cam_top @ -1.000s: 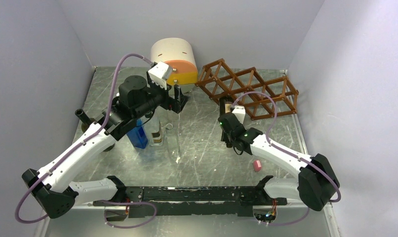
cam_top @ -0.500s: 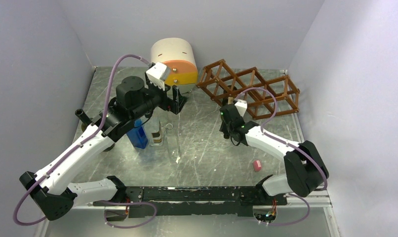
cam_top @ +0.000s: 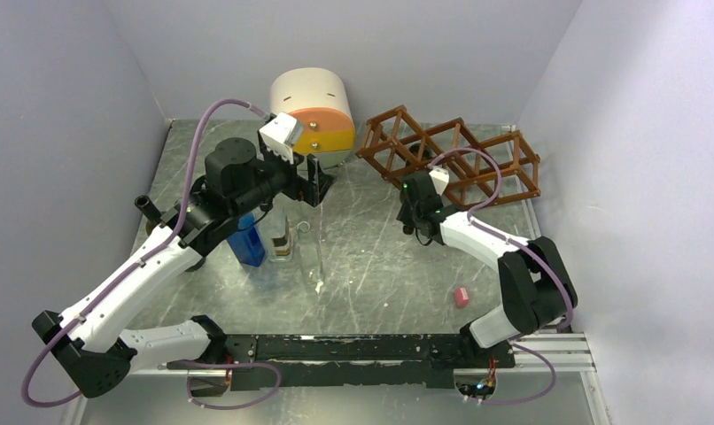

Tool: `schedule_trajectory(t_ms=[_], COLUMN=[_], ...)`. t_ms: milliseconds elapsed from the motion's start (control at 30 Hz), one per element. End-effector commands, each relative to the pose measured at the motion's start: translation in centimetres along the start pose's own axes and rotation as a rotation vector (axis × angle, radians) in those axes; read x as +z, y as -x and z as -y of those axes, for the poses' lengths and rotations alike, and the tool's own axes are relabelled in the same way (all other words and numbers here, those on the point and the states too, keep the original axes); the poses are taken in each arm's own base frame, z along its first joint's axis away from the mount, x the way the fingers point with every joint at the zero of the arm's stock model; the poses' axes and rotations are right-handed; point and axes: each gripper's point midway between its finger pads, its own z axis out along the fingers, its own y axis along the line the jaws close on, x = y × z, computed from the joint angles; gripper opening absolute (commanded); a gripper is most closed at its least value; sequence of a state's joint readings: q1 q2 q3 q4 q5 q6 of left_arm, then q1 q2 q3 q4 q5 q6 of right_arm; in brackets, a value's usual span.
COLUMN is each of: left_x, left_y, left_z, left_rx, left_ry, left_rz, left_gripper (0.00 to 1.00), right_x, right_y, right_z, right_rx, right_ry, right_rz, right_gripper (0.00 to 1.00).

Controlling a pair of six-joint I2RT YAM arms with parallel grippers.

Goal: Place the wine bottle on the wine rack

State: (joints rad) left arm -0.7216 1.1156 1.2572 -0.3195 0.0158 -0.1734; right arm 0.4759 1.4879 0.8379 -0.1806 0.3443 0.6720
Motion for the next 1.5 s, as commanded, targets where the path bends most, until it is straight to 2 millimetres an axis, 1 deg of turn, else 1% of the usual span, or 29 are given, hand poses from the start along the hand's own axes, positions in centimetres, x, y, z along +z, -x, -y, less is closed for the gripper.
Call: schedule_trajectory(t_ms=[0, 233, 367, 533, 633, 667, 733, 767, 800, 1033, 1100, 1167, 1267, 1333, 1467], left_x=[-0.8, -1.0, -1.2, -1.3, -1.3, -1.2, -1.3, -1.3, -1.3, -1.4, -1.4, -1.3, -1.3, -1.3, -1.3], left_y=[0.9, 0.9, 0.8, 0.7, 0.7, 0.7, 0.7, 0.6, 0.6, 0.6, 0.6, 0.5, 0.6, 0.7, 1.2], left_z=[0.6, 0.6, 0.5, 0.5, 0.6, 0.6, 0.6, 0.6, 0.6, 0.6, 0.7, 0.7, 0.7, 0.7, 0.6], left_rx=[-0.004, -0.002, -0.002, -0.002, 0.001, 0.0, 0.0, 0.0, -0.001, 0.003, 0.006, 0.006, 0.009, 0.011, 0.014], left_ry=[-0.028, -0.026, -0.025, -0.026, -0.029, -0.03, -0.03, -0.03, -0.03, -0.033, -0.037, -0.037, -0.037, -0.037, -0.031], left_rz=[0.023, 0.021, 0.022, 0.02, 0.02, 0.019, 0.017, 0.016, 0.014, 0.015, 0.014, 0.01, 0.013, 0.015, 0.028], left_gripper=[0.95, 0.95, 0.95, 0.95, 0.95, 0.95, 0.95, 0.95, 0.95, 0.95, 0.95, 0.95, 0.95, 0.95, 0.95], right_x=[0.1, 0.7, 0.8, 1.6, 2.2, 2.3, 2.6, 2.6, 2.7, 2.7, 2.3, 1.6, 0.0, -1.1, -3.4], right_y=[5.9, 6.9, 7.3, 7.1, 7.0, 7.0, 7.1, 7.1, 7.2, 8.3, 8.6, 8.8, 9.1, 9.4, 10.0], right_z=[-2.2, -2.7, -2.6, -1.6, -1.3, -1.3, -1.2, -1.1, -1.0, -1.4, -1.6, -1.9, -2.3, -2.2, -0.8], right_rx=[0.083, -0.017, -0.066, -0.05, -0.03, -0.026, -0.021, -0.019, -0.019, -0.034, -0.041, -0.047, -0.053, -0.052, -0.047], right_ry=[0.069, 0.099, 0.105, 0.054, 0.028, 0.025, 0.016, 0.01, 0.008, 0.04, 0.055, 0.08, 0.12, 0.127, 0.095], right_rz=[0.164, 0.199, 0.227, 0.219, 0.207, 0.207, 0.211, 0.215, 0.222, 0.257, 0.256, 0.257, 0.257, 0.258, 0.27], right_gripper=[0.0, 0.09, 0.1, 0.13, 0.16, 0.19, 0.3, 0.38, 0.43, 0.63, 0.72, 0.78, 0.81, 0.81, 0.81])
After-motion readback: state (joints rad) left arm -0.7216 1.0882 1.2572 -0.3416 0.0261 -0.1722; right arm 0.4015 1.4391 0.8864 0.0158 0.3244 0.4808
